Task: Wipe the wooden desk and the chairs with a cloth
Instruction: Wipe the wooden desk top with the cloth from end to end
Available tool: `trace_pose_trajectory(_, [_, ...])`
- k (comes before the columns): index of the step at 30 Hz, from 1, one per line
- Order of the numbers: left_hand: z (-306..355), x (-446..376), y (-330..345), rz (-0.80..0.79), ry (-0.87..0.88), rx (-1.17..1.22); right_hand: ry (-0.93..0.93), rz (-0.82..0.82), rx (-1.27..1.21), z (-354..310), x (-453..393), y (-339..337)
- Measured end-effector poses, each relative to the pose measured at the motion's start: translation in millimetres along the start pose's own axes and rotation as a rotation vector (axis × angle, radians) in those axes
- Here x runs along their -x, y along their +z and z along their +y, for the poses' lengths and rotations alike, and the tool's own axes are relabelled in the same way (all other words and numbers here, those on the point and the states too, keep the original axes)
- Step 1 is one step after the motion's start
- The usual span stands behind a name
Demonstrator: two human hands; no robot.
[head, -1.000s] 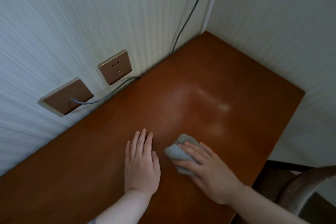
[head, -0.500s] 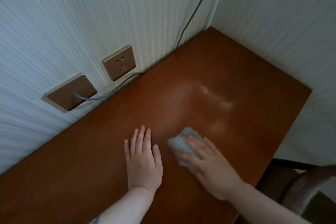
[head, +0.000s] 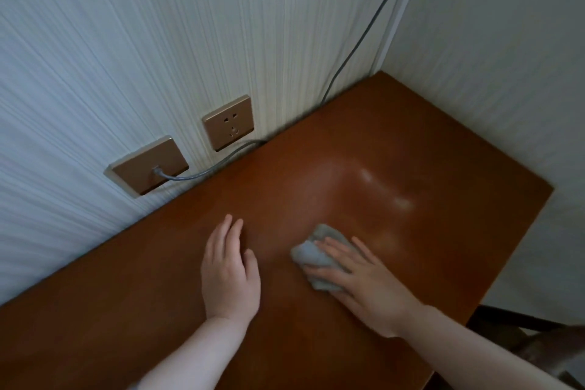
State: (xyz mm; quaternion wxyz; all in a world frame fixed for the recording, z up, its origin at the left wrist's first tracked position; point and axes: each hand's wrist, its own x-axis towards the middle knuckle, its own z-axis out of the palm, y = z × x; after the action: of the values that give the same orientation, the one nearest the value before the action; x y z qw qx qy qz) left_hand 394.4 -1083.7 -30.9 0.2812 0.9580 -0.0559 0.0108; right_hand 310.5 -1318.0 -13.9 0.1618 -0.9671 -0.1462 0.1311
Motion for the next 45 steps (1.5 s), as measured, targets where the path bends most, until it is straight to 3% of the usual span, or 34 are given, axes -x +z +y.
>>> trace_pose_trajectory(4, [-6, -24, 3, 0.077, -0.305, -0.116, 0.459, 0.195, -0.018, 16, -59, -17])
trace_pose_trajectory(6, [-4, -26, 6, 0.103, -0.355, -0.128, 0.664, 0.316, -0.031, -5, -102, -13])
trace_pose_trajectory(8, [-4, -26, 8, 0.116, -0.371, -0.136, 0.715, 0.376, -0.068, -33, -131, -4])
trace_pose_trajectory(11, [-5, -28, 10, 0.117, -0.37, -0.163, 0.404, 0.316, -0.054, -70, -130, 15])
trace_pose_trajectory(14, [-5, -28, 12, 0.108, -0.374, -0.197, 0.005, 0.071, -0.015, -62, -93, 11])
trace_pose_trajectory(16, [-6, -27, 13, 0.109, -0.361, -0.209, -0.132, -0.1, -0.022, -27, -82, -9])
trace_pose_trajectory(18, [-6, -27, 14, 0.118, -0.365, -0.22, -0.092, -0.096, -0.012, 7, -98, -25])
trace_pose_trajectory(20, [-6, -27, 15, 0.107, -0.37, -0.23, 0.105, 0.077, -0.055, 16, -134, -30])
trace_pose_trajectory(24, [-5, -27, 15, 0.105, -0.37, -0.236, 0.507, 0.372, -0.076, -42, -200, -8])
trace_pose_trajectory(26, [-6, -27, 15, 0.103, -0.368, -0.231, 0.371, 0.35, -0.092, -66, -197, 2])
trace_pose_trajectory(29, [-7, -26, 15, 0.106, -0.355, -0.247, -0.108, 0.091, -0.058, -47, -156, -3])
trace_pose_trajectory(31, [-7, -27, 15, 0.114, -0.352, -0.252, -0.262, -0.043, -0.024, -12, -134, -14])
trace_pose_trajectory(33, [-7, -26, 15, 0.109, -0.351, -0.247, -0.177, 0.015, -0.002, 13, -132, -23])
trace_pose_trajectory(35, [-7, -27, 16, 0.101, -0.363, -0.233, 0.052, 0.17, -0.02, 10, -157, -24])
trace_pose_trajectory(37, [-5, -26, 16, 0.089, -0.369, -0.229, 0.318, 0.334, -0.046, -27, -193, -18])
trace_pose_trajectory(39, [-7, -27, 16, 0.086, -0.369, -0.247, 0.449, 0.359, -0.108, -72, -220, -8])
trace_pose_trajectory(42, [-10, -26, 17, 0.097, -0.332, -0.243, 0.186, 0.217, -0.133, -97, -218, 1])
trace_pose_trajectory(45, [-10, -27, 16, 0.12, -0.341, -0.228, -0.203, 0.034, -0.109, -56, -185, -6])
